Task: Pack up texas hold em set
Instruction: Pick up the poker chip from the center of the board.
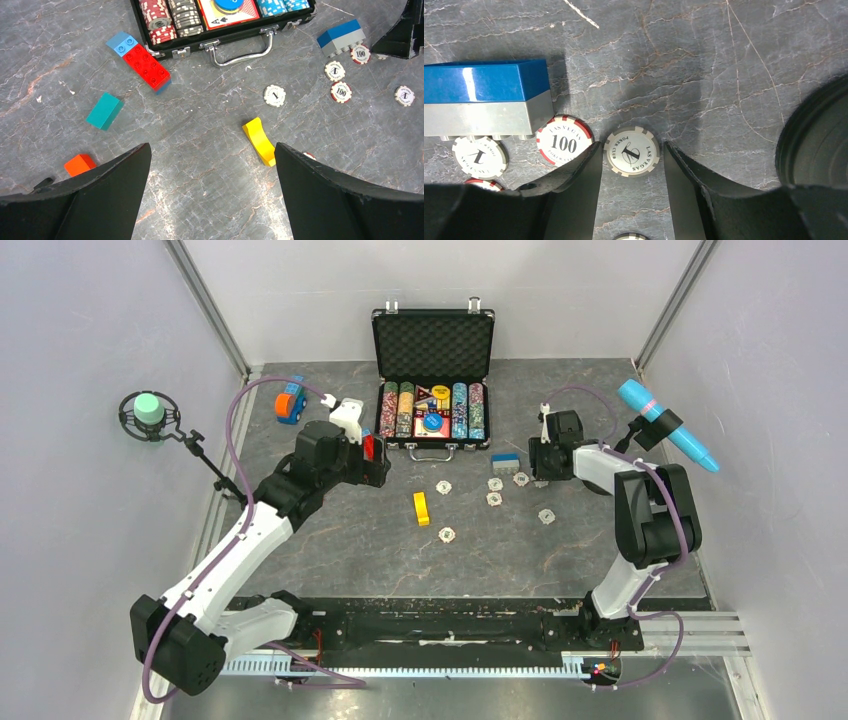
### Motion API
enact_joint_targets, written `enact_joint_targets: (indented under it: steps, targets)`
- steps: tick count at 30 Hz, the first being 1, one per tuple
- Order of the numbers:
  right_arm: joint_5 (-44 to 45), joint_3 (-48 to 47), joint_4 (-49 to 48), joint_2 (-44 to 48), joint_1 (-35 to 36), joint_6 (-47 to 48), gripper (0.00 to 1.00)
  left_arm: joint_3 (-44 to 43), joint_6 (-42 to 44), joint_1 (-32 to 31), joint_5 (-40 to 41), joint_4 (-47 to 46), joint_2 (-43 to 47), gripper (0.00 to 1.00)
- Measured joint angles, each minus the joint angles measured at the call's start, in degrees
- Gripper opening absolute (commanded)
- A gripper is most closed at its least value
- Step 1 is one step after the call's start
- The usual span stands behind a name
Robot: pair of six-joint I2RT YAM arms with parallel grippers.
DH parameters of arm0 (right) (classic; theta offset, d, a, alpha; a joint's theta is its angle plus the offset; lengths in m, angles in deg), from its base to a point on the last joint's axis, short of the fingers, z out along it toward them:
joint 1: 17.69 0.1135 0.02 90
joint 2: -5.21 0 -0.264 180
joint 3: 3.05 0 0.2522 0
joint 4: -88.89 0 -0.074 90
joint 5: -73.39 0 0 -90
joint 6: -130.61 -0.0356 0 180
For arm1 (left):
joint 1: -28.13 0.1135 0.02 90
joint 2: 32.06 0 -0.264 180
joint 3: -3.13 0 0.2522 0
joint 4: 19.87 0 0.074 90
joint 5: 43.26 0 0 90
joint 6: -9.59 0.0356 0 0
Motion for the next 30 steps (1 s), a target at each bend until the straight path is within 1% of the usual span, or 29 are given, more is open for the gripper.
enact_joint_targets:
  steps: [3, 7, 9, 16, 22, 26, 30]
  targets:
    - [0.2, 0.0, 0.02, 0.0, 0.17, 0.24, 0.47, 0.0, 0.0, 0.0, 0.0, 0.0, -0.07, 1.0]
    - [0.39, 0.0, 0.24, 0.0, 0.28, 0.66, 0.36, 0.0, 0.0, 0.0, 0.0, 0.0, -0.09, 1.0]
    - [0.48, 0.0, 0.24, 0.0, 0.28, 0.72, 0.33, 0.0, 0.0, 0.0, 0.0, 0.0, -0.09, 1.0]
    - [0.83, 0.09, 1.4, 0.68, 0.44, 0.74, 0.32, 0.0, 0.0, 0.0, -0.02, 0.0, -0.09, 1.0]
    - [3.37, 0.15, 4.81, 3.82, 1.25, 0.76, 0.32, 0.0, 0.0, 0.0, 0.0, 0.0, -0.11, 1.0]
    - [4.44, -0.76, 6.29, 5.7, 2.89, 0.74, 0.32, 0.0, 0.0, 0.0, 0.0, 0.02, -0.11, 1.0]
    - [4.5, -3.02, 6.88, 6.1, 6.51, 0.52, 0.33, 0.0, 0.0, 0.0, -0.02, 0.0, -0.11, 1.0]
